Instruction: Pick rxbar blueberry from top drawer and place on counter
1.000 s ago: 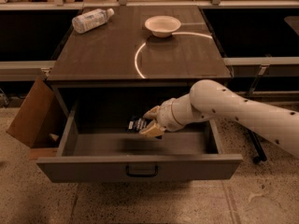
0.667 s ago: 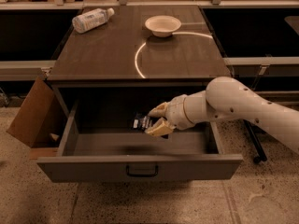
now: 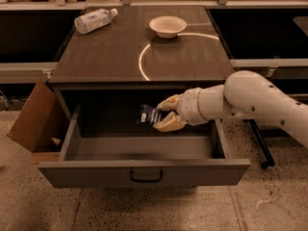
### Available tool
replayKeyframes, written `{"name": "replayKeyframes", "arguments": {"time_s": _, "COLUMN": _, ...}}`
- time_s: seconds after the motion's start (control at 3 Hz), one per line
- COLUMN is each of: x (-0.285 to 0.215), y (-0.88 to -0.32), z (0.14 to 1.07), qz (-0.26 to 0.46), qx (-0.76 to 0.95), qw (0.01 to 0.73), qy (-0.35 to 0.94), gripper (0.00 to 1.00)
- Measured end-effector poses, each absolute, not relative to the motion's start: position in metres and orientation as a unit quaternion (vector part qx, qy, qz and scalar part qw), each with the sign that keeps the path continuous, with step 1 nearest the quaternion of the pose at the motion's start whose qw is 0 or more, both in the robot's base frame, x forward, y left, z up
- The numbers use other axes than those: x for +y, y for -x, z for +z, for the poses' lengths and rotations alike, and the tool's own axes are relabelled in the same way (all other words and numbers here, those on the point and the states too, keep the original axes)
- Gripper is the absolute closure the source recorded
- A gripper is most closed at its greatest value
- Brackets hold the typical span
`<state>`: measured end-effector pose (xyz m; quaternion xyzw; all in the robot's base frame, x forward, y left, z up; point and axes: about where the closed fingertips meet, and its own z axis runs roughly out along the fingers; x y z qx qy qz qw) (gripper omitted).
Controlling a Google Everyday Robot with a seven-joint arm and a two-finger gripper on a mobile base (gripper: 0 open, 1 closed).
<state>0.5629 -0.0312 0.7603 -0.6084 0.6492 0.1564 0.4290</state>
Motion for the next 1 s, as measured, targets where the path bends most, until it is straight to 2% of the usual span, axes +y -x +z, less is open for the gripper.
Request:
{"name": "replayKeyframes", "arguments": {"time_s": 0.33, "x": -0.053, "y": -0.570, "z": 0.851, "qz": 0.094, "qx": 0.611, "qw": 0.495, "qy": 0.611, "gripper": 1.00}}
{"name": "replayKeyframes", "arguments": {"time_s": 0.67, "x": -0.065, "y": -0.576, "z": 0.894, "qz": 0.067, "qx": 0.595, "qw": 0.523, "qy": 0.607, "gripper": 1.00}}
{"name": "replayKeyframes", "arguments": {"time_s": 1.0, "x": -0.065, "y": -0.577, "z": 0.897, "qz": 0.065, "qx": 0.594, "qw": 0.524, "qy": 0.606, "gripper": 1.00}}
